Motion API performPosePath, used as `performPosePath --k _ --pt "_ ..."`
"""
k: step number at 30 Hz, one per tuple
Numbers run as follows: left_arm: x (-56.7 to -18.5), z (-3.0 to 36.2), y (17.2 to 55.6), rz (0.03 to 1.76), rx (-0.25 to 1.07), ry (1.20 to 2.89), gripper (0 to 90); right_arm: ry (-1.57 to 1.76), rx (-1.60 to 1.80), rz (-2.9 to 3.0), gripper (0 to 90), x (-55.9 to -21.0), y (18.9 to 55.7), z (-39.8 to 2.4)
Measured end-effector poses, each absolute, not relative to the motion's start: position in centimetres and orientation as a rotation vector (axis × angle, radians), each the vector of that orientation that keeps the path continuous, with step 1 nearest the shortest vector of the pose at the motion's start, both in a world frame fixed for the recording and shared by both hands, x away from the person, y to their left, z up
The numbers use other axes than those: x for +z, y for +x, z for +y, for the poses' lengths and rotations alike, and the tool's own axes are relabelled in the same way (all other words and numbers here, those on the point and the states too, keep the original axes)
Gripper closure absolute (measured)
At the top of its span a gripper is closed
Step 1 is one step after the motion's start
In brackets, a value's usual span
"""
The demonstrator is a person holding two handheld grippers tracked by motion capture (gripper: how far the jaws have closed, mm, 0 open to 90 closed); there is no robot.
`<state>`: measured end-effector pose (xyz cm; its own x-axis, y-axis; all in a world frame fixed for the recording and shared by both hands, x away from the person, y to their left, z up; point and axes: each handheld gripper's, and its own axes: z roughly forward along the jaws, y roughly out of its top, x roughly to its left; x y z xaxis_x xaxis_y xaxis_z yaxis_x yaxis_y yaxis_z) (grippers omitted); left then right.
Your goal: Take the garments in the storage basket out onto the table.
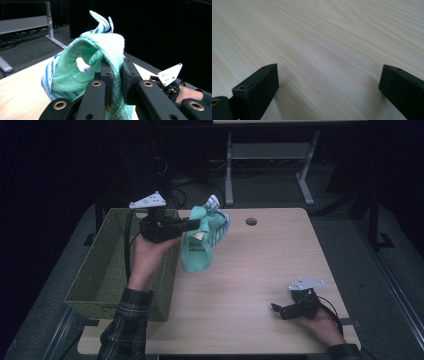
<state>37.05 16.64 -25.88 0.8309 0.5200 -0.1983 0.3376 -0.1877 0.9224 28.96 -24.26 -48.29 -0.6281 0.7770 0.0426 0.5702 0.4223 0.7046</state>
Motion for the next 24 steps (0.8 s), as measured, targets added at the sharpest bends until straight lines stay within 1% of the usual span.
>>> performPosePath --k 21,24 --pt "-29.9 8.6 36.6 0.573 0.026 1.872 81.0 1.162 1.014 2.393 2.2 -48.3 29.0 -24.3" --pt "-30.6 7.8 36.3 0.562 -0.015 1.869 80.9 1.162 1.014 2.394 2.2 -48.3 29.0 -24.3"
